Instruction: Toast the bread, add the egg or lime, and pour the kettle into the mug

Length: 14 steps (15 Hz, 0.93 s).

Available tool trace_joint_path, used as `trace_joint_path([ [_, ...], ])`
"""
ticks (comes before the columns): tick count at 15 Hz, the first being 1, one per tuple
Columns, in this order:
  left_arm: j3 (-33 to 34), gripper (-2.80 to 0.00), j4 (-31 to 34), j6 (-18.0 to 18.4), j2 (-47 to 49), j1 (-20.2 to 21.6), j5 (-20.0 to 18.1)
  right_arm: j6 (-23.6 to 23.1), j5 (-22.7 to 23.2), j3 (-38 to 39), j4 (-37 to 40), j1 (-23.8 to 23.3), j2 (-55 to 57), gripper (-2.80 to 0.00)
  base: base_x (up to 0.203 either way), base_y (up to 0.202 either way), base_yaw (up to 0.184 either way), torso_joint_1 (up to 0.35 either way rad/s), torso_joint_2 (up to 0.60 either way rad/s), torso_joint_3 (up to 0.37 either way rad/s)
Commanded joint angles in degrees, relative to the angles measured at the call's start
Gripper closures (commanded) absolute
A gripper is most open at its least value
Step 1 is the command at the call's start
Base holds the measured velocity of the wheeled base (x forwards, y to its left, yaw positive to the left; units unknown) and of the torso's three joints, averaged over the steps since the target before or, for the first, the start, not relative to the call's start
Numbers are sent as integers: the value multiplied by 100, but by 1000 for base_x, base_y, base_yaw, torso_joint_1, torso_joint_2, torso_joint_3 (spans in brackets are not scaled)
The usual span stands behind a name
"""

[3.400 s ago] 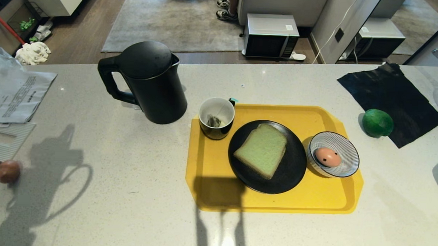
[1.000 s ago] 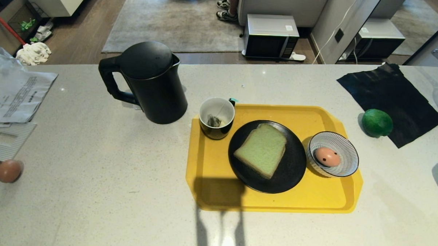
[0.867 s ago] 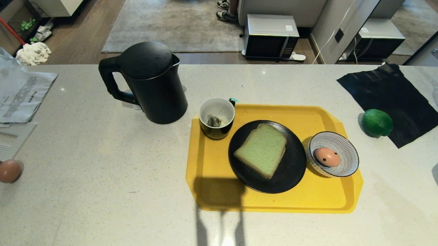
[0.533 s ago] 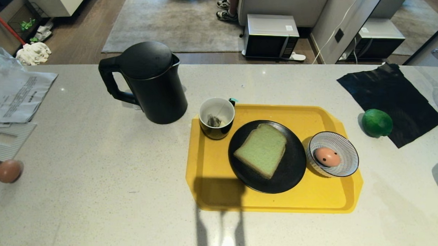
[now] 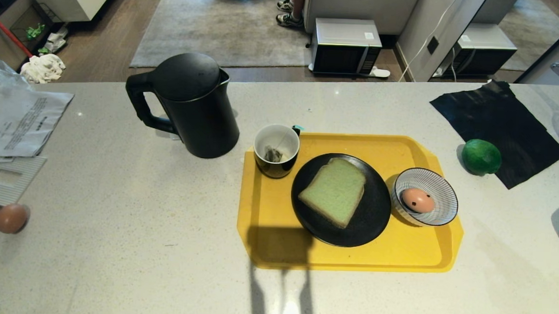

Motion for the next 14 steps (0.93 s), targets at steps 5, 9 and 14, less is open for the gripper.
trace_joint_path([
  [5, 97, 0, -6, -202, -4, 1, 96, -5, 2, -1, 2, 1, 2, 0, 0, 0, 0, 0, 0, 0],
  [9, 97, 0, -11, -211, -4, 1, 96, -5, 2, -1, 2, 1, 2, 0, 0, 0, 0, 0, 0, 0],
  [14, 97, 0, -6, -211, -4, 1, 96, -5, 2, -1, 2, 1, 2, 0, 0, 0, 0, 0, 0, 0],
])
